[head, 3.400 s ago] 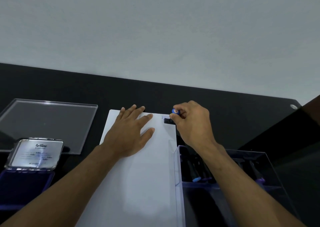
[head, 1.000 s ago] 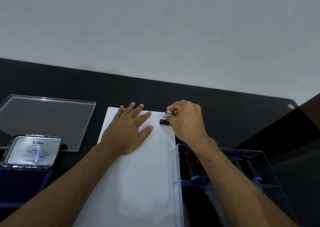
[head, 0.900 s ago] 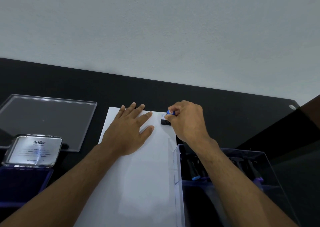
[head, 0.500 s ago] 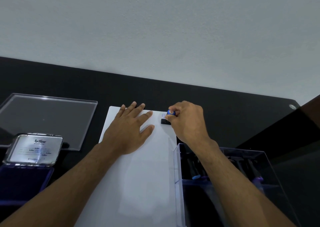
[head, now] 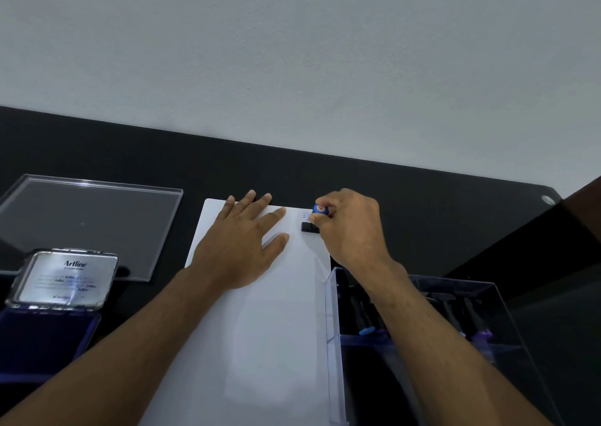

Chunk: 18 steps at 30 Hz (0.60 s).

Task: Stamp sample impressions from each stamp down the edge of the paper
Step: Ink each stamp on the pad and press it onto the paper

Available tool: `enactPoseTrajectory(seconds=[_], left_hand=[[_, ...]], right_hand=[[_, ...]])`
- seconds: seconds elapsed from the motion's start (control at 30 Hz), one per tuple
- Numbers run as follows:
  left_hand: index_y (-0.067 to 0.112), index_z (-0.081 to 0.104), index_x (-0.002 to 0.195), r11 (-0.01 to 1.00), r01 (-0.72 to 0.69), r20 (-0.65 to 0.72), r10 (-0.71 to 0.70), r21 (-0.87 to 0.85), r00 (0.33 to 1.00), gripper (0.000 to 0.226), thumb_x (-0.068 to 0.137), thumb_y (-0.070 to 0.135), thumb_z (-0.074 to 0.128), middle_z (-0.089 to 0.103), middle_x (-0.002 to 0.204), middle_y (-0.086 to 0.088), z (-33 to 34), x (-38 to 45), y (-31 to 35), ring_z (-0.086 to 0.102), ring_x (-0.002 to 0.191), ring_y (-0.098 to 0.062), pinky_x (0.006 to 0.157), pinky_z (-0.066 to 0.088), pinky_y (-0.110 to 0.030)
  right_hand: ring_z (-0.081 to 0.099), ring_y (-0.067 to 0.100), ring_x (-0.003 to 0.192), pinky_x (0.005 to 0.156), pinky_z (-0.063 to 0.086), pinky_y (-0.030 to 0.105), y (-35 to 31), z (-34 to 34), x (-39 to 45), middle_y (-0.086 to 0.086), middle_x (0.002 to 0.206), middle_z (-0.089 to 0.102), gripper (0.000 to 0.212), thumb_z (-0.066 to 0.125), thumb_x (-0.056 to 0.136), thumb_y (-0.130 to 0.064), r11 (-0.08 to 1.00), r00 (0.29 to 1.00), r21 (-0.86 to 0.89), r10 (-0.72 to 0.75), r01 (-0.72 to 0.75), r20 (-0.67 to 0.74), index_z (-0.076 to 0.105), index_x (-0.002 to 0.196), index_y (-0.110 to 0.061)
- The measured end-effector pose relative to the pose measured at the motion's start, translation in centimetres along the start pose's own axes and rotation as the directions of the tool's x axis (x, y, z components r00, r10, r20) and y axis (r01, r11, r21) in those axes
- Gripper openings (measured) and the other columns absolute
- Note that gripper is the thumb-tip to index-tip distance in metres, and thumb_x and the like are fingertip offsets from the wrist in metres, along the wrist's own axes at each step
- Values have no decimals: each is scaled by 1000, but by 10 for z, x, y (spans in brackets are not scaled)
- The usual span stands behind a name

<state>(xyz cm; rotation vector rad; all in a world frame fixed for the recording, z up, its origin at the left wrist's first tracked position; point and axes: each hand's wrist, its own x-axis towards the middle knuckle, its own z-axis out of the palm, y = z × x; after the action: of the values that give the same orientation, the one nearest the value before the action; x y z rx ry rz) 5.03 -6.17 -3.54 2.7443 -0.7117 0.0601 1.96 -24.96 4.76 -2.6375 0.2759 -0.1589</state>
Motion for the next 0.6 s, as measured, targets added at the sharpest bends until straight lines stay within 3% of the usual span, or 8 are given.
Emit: enactPoseTrajectory(seconds=[0.13, 0.2, 0.27, 0.33, 0.43, 0.6], left_hand=[[34, 37, 154, 1000, -2, -6, 2, 5, 1000, 80, 89, 71, 7, 24, 166, 2, 0, 0, 0, 10, 155, -20, 126, 4, -43], [34, 37, 154, 1000, -5, -8, 5, 0, 1000, 79, 90, 70, 8, 23, 166, 3, -1, -2, 1, 10, 155, -19, 126, 3, -43], [35, 35, 154, 1000, -1, -4, 1, 1, 1000, 79, 90, 70, 7, 22, 166, 4, -1, -2, 1, 8, 156, -18, 127, 2, -42], [34, 36, 154, 1000, -7, -9, 7, -4, 1000, 78, 90, 70, 8, 23, 166, 3, -1, -2, 1, 9, 155, -19, 127, 2, -42], [33, 38, 154, 1000, -9, -12, 9, -4, 1000, 78, 91, 70, 9, 24, 166, 3, 0, -2, 0, 10, 155, -19, 127, 5, -44], [32, 41, 153, 1000, -13, -22, 13, -2, 1000, 76, 92, 69, 13, 28, 164, 2, 1, -3, -1, 14, 155, -21, 126, 7, -45]], right_hand=[[64, 7, 82, 87, 57, 28, 3, 1, -3, -4, 98, 71, 12, 74, 87, -23, 992, 999, 129, 13, -7, -45, 74, 98, -19], [68, 10, 73, 72, 60, 33, 9, -5, -5, -8, 83, 71, 3, 75, 83, -20, 957, 985, 291, 59, -10, -161, 72, 85, -21], [70, 14, 62, 56, 60, 33, 14, -19, -7, -4, 74, 70, 4, 73, 81, -17, 845, 945, 530, 225, -67, -239, 69, 80, -18], [69, 17, 56, 51, 59, 34, 21, -31, -8, 3, 75, 70, 5, 71, 80, -12, 719, 905, 681, 372, -138, -209, 67, 81, -12], [68, 20, 56, 53, 59, 37, 29, -33, -9, 9, 77, 71, 6, 70, 79, -7, 601, 883, 763, 462, -240, -86, 66, 83, -7], [66, 19, 55, 54, 57, 33, 34, -29, -11, 11, 75, 70, 6, 69, 79, -4, 515, 866, 800, 500, -308, 12, 66, 84, -5]])
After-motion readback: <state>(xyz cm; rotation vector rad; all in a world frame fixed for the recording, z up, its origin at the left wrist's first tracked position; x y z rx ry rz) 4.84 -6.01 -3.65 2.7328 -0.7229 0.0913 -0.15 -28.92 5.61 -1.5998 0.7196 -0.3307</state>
